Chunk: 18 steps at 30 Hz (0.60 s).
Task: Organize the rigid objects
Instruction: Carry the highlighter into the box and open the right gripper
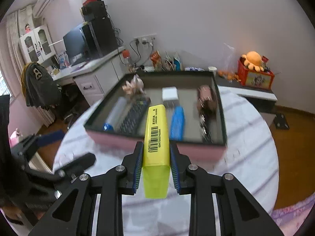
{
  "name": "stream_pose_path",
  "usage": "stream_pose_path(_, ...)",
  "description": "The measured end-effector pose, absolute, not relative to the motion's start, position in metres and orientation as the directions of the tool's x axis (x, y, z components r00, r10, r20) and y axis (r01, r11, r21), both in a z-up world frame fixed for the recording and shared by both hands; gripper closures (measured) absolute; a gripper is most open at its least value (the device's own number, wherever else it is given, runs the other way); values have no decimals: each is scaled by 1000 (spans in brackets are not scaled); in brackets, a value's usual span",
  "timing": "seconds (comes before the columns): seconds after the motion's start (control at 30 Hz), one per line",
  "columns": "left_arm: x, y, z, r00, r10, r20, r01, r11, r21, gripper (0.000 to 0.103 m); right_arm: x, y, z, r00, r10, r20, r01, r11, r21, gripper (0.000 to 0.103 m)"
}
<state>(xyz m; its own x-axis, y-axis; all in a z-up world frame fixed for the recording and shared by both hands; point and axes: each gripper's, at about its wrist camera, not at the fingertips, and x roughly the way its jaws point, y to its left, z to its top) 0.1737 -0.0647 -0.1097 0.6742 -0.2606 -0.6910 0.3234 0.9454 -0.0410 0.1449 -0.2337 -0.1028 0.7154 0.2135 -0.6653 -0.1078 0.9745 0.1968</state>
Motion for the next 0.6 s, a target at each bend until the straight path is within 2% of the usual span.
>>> stream_pose_path(0.13,194,-62,-103,690,-250,-679,302,952,-44,0,189,-223,-98,709,267,-653,-146,961,235,76)
stream_pose_path(0.4,239,-54,-118,684,-178,-708,229,973,-23,0,258,-217,-127,641,273,-718,-93,955,281,76)
stream_pose_path(0.6,254,-43,-134,664,-149,-733,199,980,-18,0,278,-214,-158,577,272,-770,-52,953,298,76)
